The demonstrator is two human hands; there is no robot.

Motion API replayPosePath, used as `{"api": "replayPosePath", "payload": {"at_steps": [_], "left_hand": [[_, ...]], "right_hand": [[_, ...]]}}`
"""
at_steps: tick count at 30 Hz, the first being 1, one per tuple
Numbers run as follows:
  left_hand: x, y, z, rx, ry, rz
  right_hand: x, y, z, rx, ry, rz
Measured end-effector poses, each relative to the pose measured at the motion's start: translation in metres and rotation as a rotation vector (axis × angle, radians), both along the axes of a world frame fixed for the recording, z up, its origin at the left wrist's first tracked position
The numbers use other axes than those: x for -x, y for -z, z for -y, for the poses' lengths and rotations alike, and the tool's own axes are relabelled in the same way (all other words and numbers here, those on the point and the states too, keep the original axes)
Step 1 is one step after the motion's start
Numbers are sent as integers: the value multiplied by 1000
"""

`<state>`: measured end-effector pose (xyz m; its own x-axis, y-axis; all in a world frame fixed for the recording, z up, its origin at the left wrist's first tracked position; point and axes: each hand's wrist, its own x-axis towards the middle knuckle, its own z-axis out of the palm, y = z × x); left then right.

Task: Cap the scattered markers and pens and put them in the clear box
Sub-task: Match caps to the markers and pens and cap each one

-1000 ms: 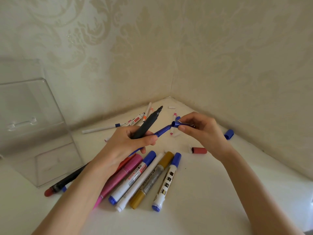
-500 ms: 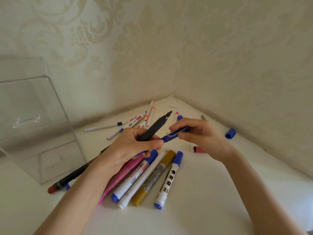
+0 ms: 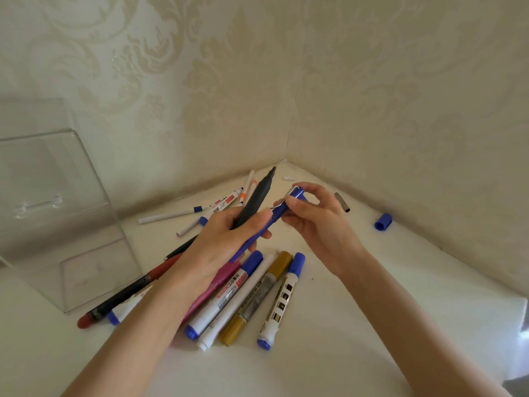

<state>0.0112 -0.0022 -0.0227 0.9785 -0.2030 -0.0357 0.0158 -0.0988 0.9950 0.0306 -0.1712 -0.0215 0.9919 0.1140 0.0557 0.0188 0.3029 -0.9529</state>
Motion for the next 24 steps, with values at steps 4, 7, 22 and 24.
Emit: {"api": "replayPosePath", "payload": {"at_steps": [4,7,22,24], "left_hand": [[-1,0,-9,2,-45,-3],[-2,1,-12,2,-70,37],[-1,8,-5,-191,-26,81],[-2,9,-5,-226,-23,100]], "right_hand": [[5,-8,17,154,231,-56],[17,-8,44,359,314,-151],[32,18,70,1233,279,55],[23,20,83,1379,136,95]]}}
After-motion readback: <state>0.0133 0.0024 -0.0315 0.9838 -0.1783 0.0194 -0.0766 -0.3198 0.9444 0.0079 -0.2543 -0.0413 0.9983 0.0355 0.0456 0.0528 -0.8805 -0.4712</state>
